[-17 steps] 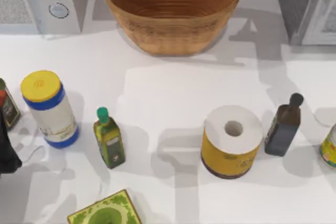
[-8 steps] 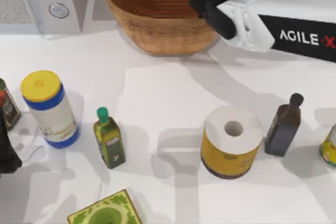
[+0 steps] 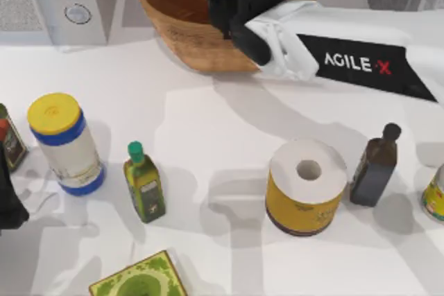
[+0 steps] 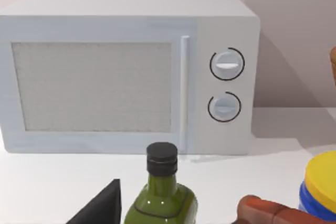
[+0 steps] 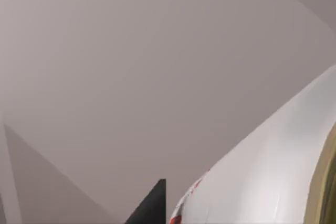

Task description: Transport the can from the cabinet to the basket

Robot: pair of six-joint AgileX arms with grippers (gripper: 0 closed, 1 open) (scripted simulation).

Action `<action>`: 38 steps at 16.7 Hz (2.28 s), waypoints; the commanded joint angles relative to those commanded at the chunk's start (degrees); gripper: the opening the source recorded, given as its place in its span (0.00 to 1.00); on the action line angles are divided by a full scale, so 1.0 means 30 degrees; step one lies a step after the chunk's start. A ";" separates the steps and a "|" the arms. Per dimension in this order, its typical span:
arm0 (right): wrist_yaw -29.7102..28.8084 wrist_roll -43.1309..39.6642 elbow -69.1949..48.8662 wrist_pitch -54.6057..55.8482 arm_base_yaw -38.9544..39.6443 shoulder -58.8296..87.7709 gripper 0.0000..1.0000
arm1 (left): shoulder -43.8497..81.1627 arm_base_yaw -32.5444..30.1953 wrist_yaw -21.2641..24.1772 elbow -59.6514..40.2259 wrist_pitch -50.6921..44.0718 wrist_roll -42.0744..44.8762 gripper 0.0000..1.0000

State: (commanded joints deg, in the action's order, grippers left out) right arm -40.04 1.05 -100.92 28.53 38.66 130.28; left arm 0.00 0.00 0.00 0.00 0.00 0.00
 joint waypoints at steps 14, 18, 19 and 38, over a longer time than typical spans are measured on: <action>0.0508 -0.0032 -0.2043 -0.0377 -0.0528 0.1641 0.15 | 0.0000 0.0000 0.0000 0.0000 0.0000 0.0000 1.00; 0.0508 -0.0032 -0.2043 -0.0377 -0.0528 0.1641 0.45 | 0.0000 0.0000 0.0000 0.0000 0.0000 0.0000 1.00; 0.0508 -0.0032 -0.2043 -0.0377 -0.0528 0.1641 0.53 | 0.0000 0.0000 0.0000 0.0000 0.0000 0.0000 1.00; 0.0508 -0.0032 -0.2043 -0.0377 -0.0528 0.1641 1.00 | 0.0000 0.0000 0.0000 0.0000 0.0000 0.0000 1.00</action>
State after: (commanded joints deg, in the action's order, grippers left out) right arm -38.51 0.95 -107.05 27.40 37.07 135.20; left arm 0.00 0.00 0.00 0.00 0.00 0.00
